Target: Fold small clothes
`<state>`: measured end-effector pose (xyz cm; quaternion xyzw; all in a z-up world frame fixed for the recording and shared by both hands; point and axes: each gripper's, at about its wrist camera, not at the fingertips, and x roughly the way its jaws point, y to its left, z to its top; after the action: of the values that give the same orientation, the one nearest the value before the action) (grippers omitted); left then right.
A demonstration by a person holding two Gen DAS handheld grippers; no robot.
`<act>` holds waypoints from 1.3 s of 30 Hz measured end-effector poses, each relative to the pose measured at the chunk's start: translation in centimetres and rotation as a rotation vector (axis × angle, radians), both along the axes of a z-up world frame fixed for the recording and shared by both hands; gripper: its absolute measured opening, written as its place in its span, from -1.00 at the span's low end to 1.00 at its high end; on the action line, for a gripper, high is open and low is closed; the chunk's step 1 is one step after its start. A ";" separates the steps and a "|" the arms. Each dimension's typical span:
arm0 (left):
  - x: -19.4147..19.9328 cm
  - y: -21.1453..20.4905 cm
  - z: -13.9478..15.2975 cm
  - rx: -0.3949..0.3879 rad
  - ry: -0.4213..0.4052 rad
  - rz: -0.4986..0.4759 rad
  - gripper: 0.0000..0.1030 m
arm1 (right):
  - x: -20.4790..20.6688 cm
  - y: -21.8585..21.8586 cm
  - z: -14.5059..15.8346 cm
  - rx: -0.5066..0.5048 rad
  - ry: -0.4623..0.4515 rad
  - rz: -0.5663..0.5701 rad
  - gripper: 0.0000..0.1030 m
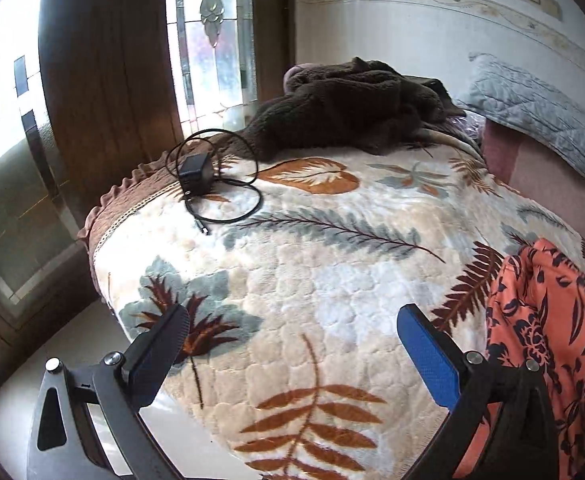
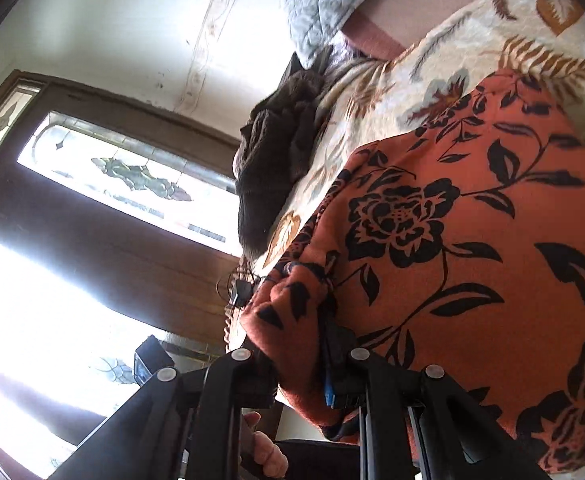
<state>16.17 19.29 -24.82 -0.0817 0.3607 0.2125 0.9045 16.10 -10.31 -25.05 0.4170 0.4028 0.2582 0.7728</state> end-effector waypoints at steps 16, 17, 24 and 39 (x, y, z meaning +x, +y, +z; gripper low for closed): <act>-1.6 -7.7 3.8 0.025 -0.233 -0.328 1.00 | -3.4 -8.0 -1.3 0.086 0.008 0.017 0.50; -1.8 -8.4 3.9 0.034 -0.239 -0.355 1.00 | -3.6 -9.1 -1.2 0.063 0.001 -0.011 0.47; 0.1 -12.6 0.4 0.168 -0.035 -0.443 1.00 | -3.2 -12.2 -4.9 0.060 0.105 -0.094 -0.12; 1.3 -13.8 -3.0 0.235 0.133 -0.446 1.00 | 3.0 -11.6 -2.3 -0.085 0.102 -0.085 -0.47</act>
<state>17.51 5.44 -27.83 0.1194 0.4012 0.0533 0.9066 19.12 -21.91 -27.39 0.4131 0.4342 0.1862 0.7786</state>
